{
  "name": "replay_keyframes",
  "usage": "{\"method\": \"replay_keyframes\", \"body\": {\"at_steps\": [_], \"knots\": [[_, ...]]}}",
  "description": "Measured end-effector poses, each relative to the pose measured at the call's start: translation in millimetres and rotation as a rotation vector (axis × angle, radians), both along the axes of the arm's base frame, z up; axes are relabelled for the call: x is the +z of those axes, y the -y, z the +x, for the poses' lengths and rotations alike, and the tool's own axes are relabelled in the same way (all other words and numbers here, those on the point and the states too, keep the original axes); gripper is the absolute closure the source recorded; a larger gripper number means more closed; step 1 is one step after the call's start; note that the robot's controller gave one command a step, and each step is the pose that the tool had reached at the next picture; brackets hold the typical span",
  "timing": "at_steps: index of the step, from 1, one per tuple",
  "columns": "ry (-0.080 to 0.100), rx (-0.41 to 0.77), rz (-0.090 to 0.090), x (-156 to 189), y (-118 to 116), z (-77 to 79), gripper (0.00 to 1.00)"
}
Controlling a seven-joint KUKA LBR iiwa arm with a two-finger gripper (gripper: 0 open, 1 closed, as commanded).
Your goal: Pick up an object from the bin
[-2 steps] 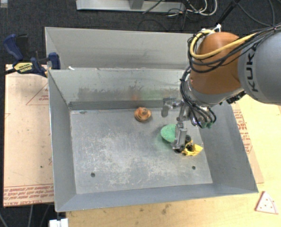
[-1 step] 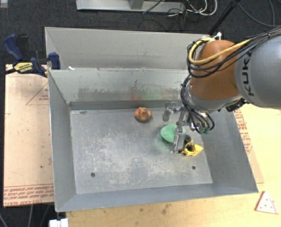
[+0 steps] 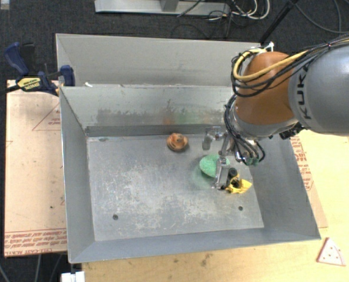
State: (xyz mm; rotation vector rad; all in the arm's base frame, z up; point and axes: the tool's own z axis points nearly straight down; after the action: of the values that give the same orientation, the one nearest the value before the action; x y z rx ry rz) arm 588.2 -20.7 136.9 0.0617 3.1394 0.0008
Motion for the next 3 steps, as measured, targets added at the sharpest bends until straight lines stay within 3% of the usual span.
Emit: {"method": "replay_keyframes", "body": {"at_steps": [1, 2, 3], "knots": [[0.003, 0.143, 0.0, -13.7, 14.4, 12.6, 0.0], [0.005, 0.092, 0.001, -49.9, 51.3, 29.9, 1.0], [0.005, 0.092, 0.001, -49.9, 51.3, 29.9, 1.0]]}}
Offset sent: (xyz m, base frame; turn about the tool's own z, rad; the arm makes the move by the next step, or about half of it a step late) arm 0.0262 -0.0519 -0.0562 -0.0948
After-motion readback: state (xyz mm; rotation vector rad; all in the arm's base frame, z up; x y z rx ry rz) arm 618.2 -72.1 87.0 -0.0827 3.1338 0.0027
